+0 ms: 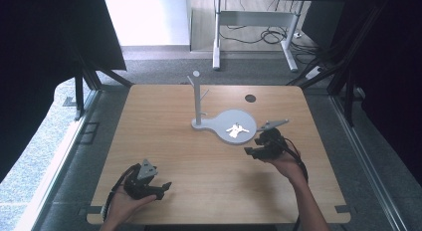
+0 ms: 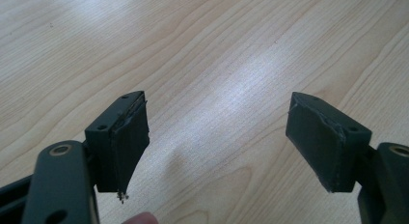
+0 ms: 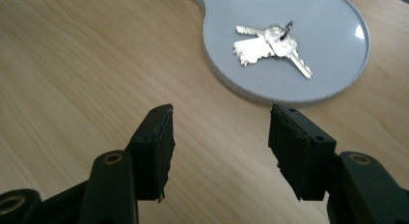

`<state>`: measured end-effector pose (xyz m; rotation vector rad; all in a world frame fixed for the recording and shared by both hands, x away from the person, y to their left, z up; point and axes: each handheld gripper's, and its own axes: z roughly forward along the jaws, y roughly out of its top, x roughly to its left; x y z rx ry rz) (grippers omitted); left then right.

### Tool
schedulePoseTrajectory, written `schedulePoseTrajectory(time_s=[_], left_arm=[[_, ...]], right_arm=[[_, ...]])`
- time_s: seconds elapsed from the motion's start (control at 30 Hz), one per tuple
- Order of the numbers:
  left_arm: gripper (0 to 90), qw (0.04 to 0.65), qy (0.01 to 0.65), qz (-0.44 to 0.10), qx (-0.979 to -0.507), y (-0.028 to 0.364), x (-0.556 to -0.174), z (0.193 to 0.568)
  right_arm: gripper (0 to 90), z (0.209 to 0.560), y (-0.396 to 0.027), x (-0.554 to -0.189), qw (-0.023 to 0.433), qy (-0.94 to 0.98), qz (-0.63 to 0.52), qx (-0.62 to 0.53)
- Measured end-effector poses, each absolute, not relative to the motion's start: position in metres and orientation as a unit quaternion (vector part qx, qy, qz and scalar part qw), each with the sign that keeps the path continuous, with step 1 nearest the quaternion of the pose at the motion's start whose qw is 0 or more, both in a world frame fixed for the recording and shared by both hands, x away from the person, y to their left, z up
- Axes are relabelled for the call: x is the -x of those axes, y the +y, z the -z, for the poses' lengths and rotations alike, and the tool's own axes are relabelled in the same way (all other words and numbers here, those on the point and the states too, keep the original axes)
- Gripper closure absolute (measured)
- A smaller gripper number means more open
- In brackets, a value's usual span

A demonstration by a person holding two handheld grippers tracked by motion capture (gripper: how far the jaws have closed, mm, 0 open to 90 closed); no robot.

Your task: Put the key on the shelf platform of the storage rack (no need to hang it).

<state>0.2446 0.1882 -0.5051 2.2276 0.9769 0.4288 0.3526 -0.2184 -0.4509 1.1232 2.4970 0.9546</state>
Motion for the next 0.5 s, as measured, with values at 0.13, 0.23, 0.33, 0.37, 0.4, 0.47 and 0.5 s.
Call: schedulePoseTrajectory(time_s=[0.13,0.23,0.33,0.37,0.4,0.47,0.5], left_arm=[[23.3,0.329,0.375,-0.164,-0.851,0.188,-0.245,0.506],[23.3,0.325,0.375,-0.163,-0.853,0.187,-0.245,0.507],[23.3,0.322,0.373,-0.163,-0.854,0.187,-0.245,0.507],[23.3,0.323,0.374,-0.164,-0.854,0.186,-0.245,0.507],[23.3,0.323,0.374,-0.164,-0.854,0.186,-0.245,0.507],[23.3,0.323,0.374,-0.164,-0.854,0.186,-0.245,0.507],[23.3,0.323,0.374,-0.165,-0.854,0.186,-0.245,0.506]], right_arm=[[42.5,0.462,-0.237,-0.331,0.13,0.847,-0.336,-0.39],[42.6,0.471,-0.25,-0.317,0.133,0.841,-0.342,-0.398],[42.6,0.479,-0.26,-0.305,0.139,0.837,-0.343,-0.404],[42.8,0.481,-0.263,-0.302,0.139,0.834,-0.347,-0.406],[43.2,0.483,-0.266,-0.3,0.139,0.831,-0.351,-0.409],[42.6,0.486,-0.269,-0.299,0.142,0.832,-0.345,-0.41],[42.6,0.487,-0.27,-0.298,0.142,0.833,-0.343,-0.41]])
